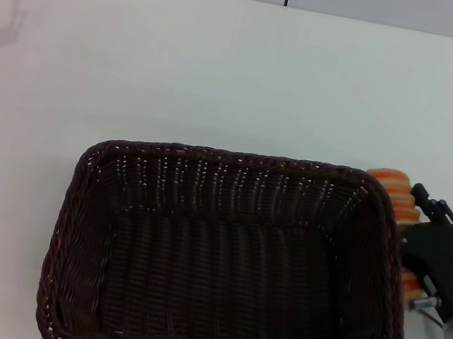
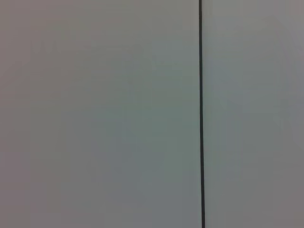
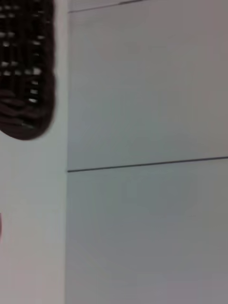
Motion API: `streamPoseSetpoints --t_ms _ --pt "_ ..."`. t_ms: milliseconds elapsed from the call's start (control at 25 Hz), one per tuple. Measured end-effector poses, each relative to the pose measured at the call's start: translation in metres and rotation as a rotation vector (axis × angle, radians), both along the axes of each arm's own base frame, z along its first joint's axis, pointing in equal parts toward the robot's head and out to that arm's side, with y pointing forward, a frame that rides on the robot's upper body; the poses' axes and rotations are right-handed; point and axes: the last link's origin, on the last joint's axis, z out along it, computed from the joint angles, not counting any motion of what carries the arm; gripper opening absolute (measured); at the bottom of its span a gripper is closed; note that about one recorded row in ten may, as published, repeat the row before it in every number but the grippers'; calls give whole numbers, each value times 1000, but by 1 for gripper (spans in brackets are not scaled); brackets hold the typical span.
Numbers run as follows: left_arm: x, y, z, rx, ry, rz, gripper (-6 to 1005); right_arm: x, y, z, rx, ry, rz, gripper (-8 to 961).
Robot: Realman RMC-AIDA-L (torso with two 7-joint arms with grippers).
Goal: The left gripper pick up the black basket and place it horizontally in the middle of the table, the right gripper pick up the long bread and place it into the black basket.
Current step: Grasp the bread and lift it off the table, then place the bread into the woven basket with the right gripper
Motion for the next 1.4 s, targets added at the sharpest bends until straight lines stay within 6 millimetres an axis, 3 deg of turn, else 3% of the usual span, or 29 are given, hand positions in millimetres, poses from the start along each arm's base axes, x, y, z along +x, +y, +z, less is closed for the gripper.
streamPoseSetpoints --t_ms 160,320,440,640,840,1000,1200,1400 --pt "0 0 -1 -4 1 1 790 -4 -10 17 110 54 47 633" --pt "0 0 -3 -17 14 -3 791 -14 -29 47 293 130 163 587" --pt "0 0 -3 -19 16 -4 791 -35 -49 63 372 205 347 556" --pt "2 0 -5 -24 16 -9 791 -64 -72 70 366 330 587 511" --pt "3 0 -6 -29 12 -13 790 -81 -61 54 227 352 673 469" --pt "2 0 -6 -28 10 -14 790 -85 -44 39 81 391 626 437" --pt "2 -1 -6 -32 14 -14 789 -90 -24 23 -101 413 593 538" --pt "1 -2 -8 -41 15 -13 789 -91 -22 23 -101 408 593 661"
